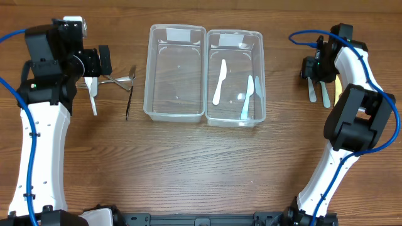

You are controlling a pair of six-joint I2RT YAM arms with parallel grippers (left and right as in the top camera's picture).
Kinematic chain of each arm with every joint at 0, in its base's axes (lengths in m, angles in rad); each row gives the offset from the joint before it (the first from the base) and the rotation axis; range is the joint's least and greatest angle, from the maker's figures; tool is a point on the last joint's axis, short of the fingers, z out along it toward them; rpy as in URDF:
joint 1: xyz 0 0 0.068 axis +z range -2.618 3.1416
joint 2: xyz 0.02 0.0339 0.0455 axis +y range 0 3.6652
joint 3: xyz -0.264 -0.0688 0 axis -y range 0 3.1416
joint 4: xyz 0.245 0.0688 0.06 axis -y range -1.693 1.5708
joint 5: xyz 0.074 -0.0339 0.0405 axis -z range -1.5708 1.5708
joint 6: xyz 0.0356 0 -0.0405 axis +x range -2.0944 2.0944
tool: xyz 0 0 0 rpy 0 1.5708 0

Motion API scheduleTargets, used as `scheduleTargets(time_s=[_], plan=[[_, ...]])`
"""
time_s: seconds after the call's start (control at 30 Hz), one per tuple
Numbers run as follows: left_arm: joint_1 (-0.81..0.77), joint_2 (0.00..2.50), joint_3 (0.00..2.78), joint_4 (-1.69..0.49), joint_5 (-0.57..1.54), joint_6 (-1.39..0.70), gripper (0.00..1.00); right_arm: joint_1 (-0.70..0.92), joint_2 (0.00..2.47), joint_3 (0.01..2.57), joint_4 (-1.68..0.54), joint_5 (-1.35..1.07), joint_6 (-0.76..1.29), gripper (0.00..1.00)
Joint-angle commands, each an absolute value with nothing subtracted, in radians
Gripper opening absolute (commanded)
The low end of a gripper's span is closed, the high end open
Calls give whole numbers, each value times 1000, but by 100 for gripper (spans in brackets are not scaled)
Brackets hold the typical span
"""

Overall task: Pack container
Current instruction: 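Grasp another white plastic knife with the right gripper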

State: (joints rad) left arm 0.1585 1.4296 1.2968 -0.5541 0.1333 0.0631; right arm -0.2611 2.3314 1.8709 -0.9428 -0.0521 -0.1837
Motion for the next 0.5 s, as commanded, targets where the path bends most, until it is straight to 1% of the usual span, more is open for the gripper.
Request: scheduleTargets(time_s=[0.0, 0.17, 0.23, 0.3, 0.37, 0.47], plan=[[163, 1433, 1327, -553, 130, 86, 100, -258, 2348, 1871, -940, -55, -183, 53], [163, 1433, 1327, -553, 130, 86, 100, -258, 2382, 1871, -969, -54, -179, 51], [163, 1433, 1327, -553, 130, 86, 100, -255, 2390, 1871, -978, -55, -179, 38], [163, 1433, 1327, -553, 130, 86, 100, -250, 2390, 1871, -981, -54, -179, 28], [163, 1433, 1327, -553, 130, 86, 100, -249, 2390, 1871, -991, -54, -177, 23], [163, 1433, 1327, -553, 130, 86, 100, -248, 2390, 1871, -1012, -42, -142, 9]])
